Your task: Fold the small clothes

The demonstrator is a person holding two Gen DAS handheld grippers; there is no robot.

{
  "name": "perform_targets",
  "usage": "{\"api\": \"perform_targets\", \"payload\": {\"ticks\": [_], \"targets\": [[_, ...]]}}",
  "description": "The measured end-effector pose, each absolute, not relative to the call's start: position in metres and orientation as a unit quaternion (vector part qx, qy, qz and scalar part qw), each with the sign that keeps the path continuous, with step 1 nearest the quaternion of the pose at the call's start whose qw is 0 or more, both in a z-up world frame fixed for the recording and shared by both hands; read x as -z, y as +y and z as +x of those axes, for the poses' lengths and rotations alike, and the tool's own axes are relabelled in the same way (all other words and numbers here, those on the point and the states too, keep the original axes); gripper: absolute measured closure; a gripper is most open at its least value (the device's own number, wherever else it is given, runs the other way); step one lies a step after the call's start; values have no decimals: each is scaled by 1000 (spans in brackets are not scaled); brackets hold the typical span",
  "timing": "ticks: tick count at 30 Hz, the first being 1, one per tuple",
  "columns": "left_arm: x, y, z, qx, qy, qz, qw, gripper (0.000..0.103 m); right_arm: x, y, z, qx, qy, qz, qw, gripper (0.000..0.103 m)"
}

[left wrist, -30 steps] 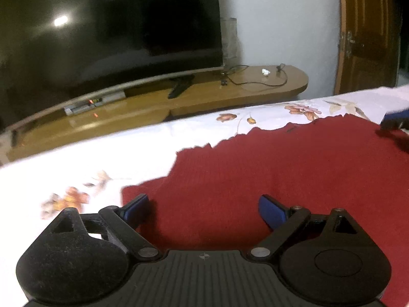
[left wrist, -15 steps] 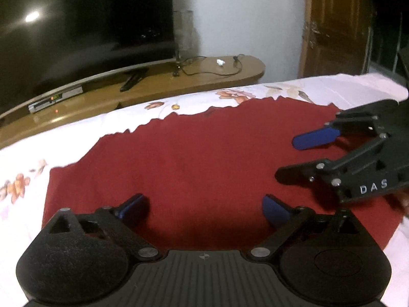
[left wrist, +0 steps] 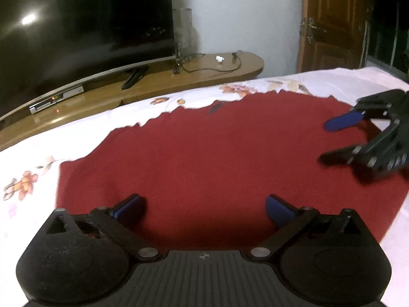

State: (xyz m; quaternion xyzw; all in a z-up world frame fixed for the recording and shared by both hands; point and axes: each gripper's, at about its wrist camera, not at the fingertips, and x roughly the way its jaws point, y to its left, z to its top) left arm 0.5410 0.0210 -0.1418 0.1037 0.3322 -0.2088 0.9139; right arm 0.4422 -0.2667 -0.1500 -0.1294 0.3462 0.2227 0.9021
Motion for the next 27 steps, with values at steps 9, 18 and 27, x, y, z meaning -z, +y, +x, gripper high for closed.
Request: {"api": "perform_targets", "payload": {"ticks": [9, 18, 27], "targets": [[131, 69, 515, 164, 340, 100, 921, 0, 137, -324, 423, -180, 363, -111, 908, 39], [134, 9, 500, 199, 354, 74, 911, 0, 131, -229, 386, -229, 344, -91, 906, 47], [149, 82, 471, 170, 342, 56, 922, 0, 152, -292, 346, -157, 342, -116, 919, 44]]}}
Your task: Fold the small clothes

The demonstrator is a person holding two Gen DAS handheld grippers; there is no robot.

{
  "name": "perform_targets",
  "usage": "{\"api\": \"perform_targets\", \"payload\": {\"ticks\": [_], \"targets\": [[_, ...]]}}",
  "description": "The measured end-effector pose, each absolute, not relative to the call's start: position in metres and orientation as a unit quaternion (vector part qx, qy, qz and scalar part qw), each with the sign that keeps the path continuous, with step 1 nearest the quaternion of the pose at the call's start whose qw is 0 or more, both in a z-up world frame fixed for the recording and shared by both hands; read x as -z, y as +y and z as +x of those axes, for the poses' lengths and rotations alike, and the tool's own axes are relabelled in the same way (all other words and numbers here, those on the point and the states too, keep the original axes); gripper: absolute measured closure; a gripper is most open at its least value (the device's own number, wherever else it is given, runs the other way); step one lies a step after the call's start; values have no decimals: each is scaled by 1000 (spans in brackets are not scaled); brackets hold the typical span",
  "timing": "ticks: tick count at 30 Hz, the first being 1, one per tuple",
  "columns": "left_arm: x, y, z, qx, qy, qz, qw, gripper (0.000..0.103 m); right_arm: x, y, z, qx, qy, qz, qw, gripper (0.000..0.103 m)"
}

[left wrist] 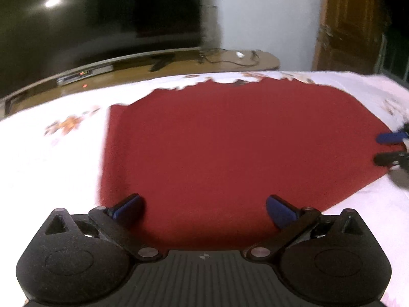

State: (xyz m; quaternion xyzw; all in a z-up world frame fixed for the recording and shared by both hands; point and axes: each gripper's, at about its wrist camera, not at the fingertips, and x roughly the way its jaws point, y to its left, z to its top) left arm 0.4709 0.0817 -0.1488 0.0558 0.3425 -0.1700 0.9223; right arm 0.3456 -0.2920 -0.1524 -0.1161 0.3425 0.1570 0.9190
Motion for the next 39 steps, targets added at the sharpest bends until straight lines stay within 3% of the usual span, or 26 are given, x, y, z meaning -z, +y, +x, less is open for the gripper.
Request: {"api": "perform_targets", "payload": {"ticks": [4, 9, 16, 18, 22, 27, 39], "targets": [[152, 75, 473, 157, 341, 66, 925, 0, 156, -338, 338, -141, 350, -52, 925, 42], [148, 65, 470, 142, 344, 98, 923, 0, 149, -311, 337, -113, 347, -86, 927, 42], [131, 78, 454, 124, 360, 50, 923, 0, 147, -322, 330, -97, 356, -54, 928, 41], [125, 90, 436, 121, 353, 9, 928, 0, 136, -323, 321, -93, 331, -41, 938, 40], [143, 130, 414, 127, 382, -192, 895, 1, 131, -328, 299, -91, 312, -13, 946, 42], [160, 159, 412, 99, 348, -368, 857, 1, 141, -319, 281, -93, 319, 4, 943, 42], [168, 148, 442, 85, 320, -408, 851, 1, 133, -290, 293, -108, 296, 34, 949, 40]]}}
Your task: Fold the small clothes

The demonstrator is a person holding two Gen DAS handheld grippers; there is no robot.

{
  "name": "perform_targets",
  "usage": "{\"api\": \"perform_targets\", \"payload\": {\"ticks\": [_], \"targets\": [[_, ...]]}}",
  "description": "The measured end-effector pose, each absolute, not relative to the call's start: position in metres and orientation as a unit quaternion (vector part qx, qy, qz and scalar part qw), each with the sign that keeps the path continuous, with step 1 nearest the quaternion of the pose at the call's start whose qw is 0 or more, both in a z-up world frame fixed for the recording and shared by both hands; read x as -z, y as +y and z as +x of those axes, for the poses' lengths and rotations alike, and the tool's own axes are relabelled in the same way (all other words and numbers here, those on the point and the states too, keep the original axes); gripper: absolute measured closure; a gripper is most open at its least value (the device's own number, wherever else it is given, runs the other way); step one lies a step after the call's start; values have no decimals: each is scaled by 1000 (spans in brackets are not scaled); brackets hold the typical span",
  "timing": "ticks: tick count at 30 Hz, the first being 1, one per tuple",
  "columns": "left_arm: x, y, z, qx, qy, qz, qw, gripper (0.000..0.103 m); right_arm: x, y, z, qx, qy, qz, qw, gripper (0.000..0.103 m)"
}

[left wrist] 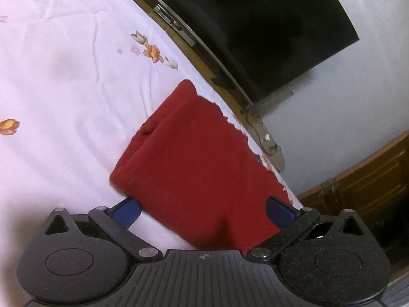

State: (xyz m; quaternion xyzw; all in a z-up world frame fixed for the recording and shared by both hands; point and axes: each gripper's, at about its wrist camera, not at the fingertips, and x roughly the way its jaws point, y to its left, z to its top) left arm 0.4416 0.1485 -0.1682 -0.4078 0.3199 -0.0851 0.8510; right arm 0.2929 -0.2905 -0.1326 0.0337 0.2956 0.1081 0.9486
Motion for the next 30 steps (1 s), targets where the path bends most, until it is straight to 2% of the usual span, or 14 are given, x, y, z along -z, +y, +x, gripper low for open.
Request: {"api": "perform_targets", "payload": {"ticks": [5, 6, 7, 8, 10, 12, 15, 17, 19, 22, 27, 30], "targets": [[170, 144, 454, 69, 304, -413, 856, 9, 134, -284, 316, -108, 294, 43, 949, 40], [170, 145, 456, 66, 300, -417, 855, 15, 134, -282, 321, -111, 293, 45, 949, 40], [171, 147, 456, 61, 299, -420, 855, 27, 133, -279, 327, -112, 292, 45, 949, 40], [173, 150, 455, 56, 298, -425, 853, 34, 133, -275, 333, -114, 290, 44, 949, 40], [182, 157, 457, 44, 302, -436, 847, 72, 132, -268, 345, -115, 289, 36, 950, 40], [194, 168, 456, 36, 310, -456, 833, 91, 131, -259, 359, -116, 287, 30, 950, 42], [198, 173, 453, 56, 303, -463, 831, 91, 130, -246, 372, -130, 284, 23, 950, 63], [194, 169, 456, 58, 303, -442, 842, 91, 131, -233, 377, -138, 281, 6, 950, 65], [195, 170, 459, 61, 303, -445, 841, 91, 140, -218, 380, -145, 287, -18, 947, 74], [192, 170, 462, 64, 311, -424, 848, 91, 161, -204, 384, -134, 309, -61, 939, 76], [191, 171, 464, 74, 311, -419, 850, 93, 150, -186, 365, -139, 255, -116, 950, 75], [191, 172, 459, 75, 304, -414, 855, 94, 161, -180, 380, -122, 306, -123, 936, 76]]}}
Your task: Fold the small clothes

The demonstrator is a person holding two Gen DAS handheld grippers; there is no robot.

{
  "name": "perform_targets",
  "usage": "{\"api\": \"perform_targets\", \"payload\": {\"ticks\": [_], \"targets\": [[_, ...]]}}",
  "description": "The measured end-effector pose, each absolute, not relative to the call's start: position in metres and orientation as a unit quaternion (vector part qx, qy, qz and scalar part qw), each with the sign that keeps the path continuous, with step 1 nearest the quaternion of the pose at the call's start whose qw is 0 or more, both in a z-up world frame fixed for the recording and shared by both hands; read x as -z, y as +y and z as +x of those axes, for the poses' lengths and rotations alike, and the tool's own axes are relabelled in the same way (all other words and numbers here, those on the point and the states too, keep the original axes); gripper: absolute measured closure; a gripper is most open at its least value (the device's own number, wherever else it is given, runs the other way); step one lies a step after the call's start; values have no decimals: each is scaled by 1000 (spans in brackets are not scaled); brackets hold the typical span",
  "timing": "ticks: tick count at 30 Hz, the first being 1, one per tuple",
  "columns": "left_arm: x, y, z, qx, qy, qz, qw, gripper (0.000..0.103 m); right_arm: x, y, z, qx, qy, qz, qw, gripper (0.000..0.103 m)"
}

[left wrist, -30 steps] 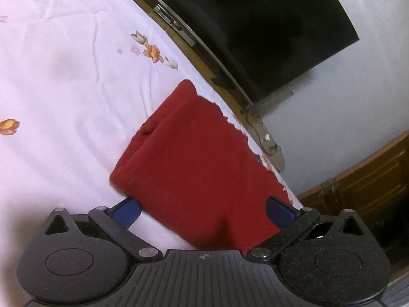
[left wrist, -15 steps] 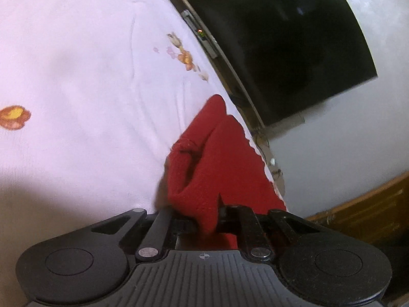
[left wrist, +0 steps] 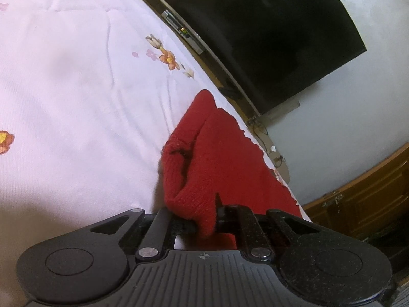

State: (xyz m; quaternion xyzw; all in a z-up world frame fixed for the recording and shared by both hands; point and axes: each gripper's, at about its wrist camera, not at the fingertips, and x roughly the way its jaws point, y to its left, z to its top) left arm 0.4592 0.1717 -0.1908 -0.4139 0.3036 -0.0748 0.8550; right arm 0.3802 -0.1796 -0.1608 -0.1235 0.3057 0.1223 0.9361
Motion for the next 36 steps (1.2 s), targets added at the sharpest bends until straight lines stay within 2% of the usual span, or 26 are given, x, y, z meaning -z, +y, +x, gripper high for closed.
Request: {"api": "perform_targets", "payload": {"ticks": [5, 7, 12, 15, 17, 20, 22, 23, 24, 26, 27, 28, 30, 33, 36], "targets": [[177, 171, 460, 92, 283, -410, 862, 94, 171, -172, 378, -117, 290, -155, 937, 74], [153, 165, 463, 117, 264, -397, 871, 94, 173, -172, 378, -117, 284, -156, 939, 74], [72, 103, 485, 250, 232, -314, 886, 94, 171, -192, 383, -133, 295, -83, 943, 74], [53, 48, 499, 330, 242, -283, 868, 94, 168, -210, 388, -151, 304, -18, 940, 74], [57, 9, 507, 373, 261, -262, 851, 94, 164, -234, 393, -167, 324, 71, 928, 74], [87, -40, 519, 407, 309, -251, 822, 94, 172, -313, 381, -129, 349, 290, 882, 74], [121, -71, 531, 400, 370, -229, 807, 94, 179, -369, 347, -97, 312, 401, 855, 62], [140, -86, 535, 396, 405, -207, 798, 91, 182, -388, 334, -88, 299, 435, 845, 60], [151, -95, 536, 397, 423, -189, 792, 82, 186, -408, 321, -85, 292, 472, 827, 48], [148, -94, 523, 414, 400, -186, 796, 56, 189, -434, 304, -95, 273, 523, 802, 32], [137, -89, 517, 424, 390, -193, 794, 31, 184, -444, 298, -95, 262, 527, 803, 21], [123, -81, 512, 429, 370, -196, 800, 20, 180, -449, 294, -96, 254, 526, 806, 11], [100, -60, 497, 440, 325, -198, 813, 17, 169, -457, 289, -97, 244, 521, 812, 12], [92, -17, 497, 393, 308, -225, 837, 17, 164, -457, 289, -121, 233, 531, 805, 16], [109, 23, 507, 290, 339, -242, 862, 17, 166, -445, 299, -140, 249, 530, 799, 21]]}}
